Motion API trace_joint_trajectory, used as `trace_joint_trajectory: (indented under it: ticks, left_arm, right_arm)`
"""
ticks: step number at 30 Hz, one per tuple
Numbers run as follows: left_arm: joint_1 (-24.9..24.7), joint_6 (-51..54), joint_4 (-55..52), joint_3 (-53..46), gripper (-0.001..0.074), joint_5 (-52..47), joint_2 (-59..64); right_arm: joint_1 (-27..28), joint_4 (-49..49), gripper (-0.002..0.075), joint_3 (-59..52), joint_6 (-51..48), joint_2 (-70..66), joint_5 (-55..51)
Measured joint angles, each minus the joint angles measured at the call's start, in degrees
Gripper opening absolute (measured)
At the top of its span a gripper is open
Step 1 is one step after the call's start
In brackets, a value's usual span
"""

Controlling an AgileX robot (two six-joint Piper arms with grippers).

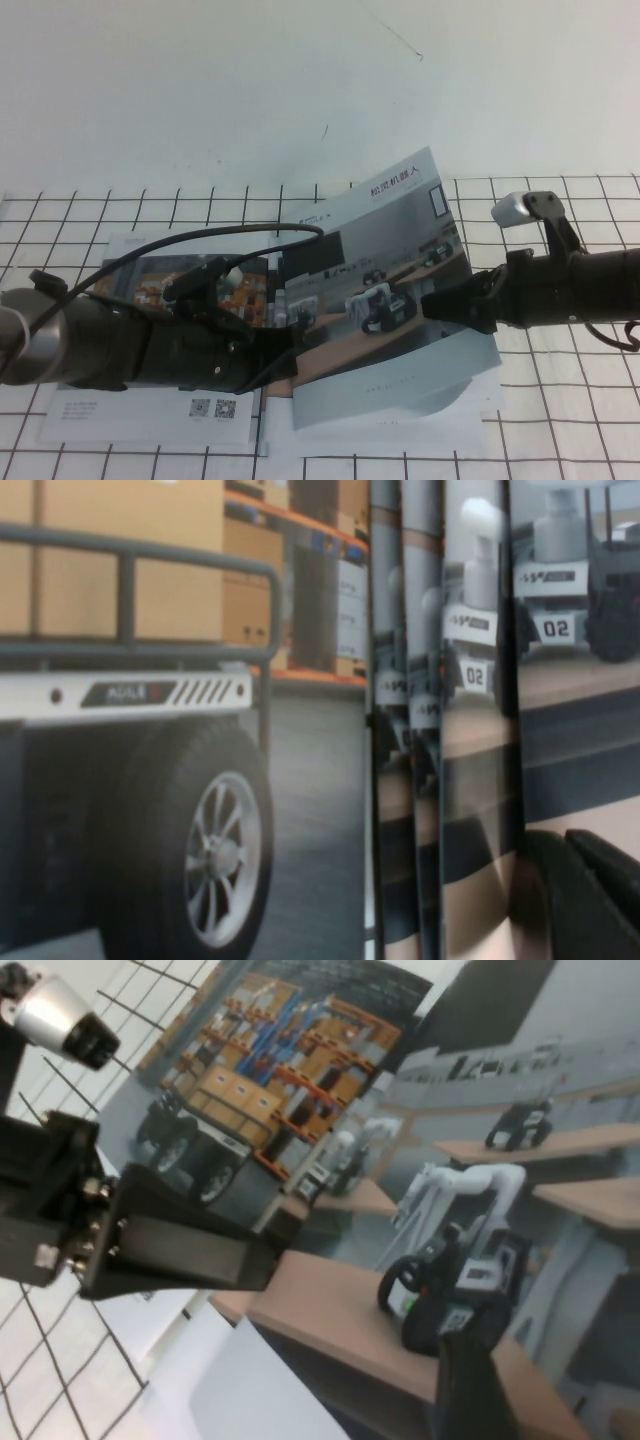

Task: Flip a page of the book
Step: Open the closed book

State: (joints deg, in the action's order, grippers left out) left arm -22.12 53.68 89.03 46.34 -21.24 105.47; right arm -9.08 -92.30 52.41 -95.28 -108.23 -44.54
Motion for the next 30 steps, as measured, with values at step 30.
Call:
trace_joint_trajectory:
  ticks: [30]
  left_arm:
    - [0.0, 0.22, -0.23, 0.0, -0.0004, -0.39, 0.21]
  right_arm:
    - [-0.23, -4.48, 0.0333, 0.0, -1.05, 6.14, -11.89]
